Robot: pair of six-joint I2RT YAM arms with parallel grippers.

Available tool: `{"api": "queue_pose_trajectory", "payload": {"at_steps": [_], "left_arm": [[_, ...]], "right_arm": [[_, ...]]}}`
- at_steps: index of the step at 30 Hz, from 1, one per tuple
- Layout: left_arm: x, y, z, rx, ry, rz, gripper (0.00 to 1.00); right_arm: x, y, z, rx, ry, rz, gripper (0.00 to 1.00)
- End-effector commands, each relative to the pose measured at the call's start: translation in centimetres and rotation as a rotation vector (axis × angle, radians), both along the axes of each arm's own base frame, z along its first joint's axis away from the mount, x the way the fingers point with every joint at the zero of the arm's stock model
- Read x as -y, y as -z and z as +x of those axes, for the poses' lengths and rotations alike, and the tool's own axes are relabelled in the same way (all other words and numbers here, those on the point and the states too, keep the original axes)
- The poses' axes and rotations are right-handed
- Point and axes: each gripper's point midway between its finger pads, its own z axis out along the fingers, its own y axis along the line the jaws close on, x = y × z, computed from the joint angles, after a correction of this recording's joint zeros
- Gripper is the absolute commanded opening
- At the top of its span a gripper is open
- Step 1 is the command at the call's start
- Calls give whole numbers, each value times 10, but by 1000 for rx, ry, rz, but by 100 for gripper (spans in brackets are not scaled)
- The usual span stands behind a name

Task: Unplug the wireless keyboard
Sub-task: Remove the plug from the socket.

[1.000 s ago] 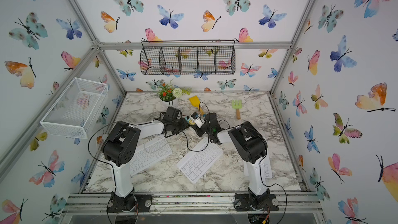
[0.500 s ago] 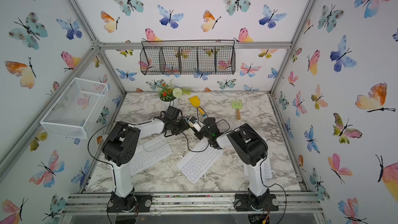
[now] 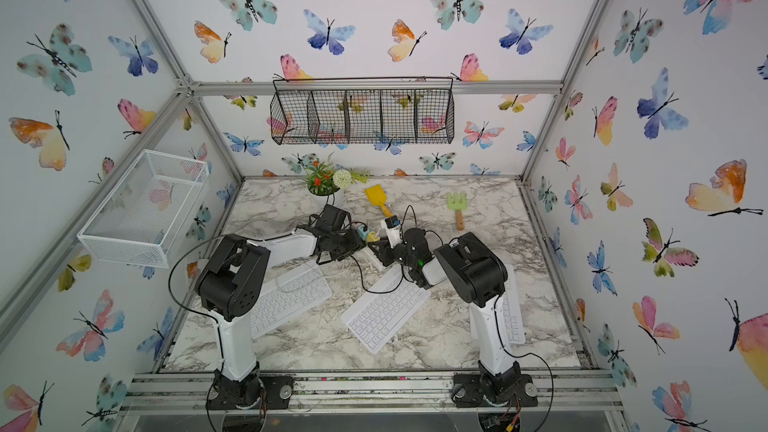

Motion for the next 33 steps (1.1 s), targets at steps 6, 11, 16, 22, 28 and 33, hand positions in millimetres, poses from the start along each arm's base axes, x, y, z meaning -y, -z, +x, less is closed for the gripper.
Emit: {"api": "queue_pose_trajectory", "payload": {"at_steps": [6, 11, 16, 22, 28, 33], "left_arm": [[-58, 98, -44, -215, -78, 276, 55], [-57, 98, -43, -218, -77, 272, 55], [-55, 98, -43, -215, -81, 258, 55], [-52, 85, -38, -177, -89, 228, 55], [-42, 57, -24, -112, -80, 184, 55], [-32, 32, -16, -58, -67, 121, 56]], "right_arm": [[-82, -109, -112, 487, -551, 36, 16], [-87, -97, -113, 568, -507, -66, 15], [-80, -93, -103, 531, -469, -100, 16], [-58, -97, -93, 470, -423, -82, 16], [-33, -97, -72, 432, -321, -125, 16], [-4, -102, -54, 378, -246, -133, 16]]}}
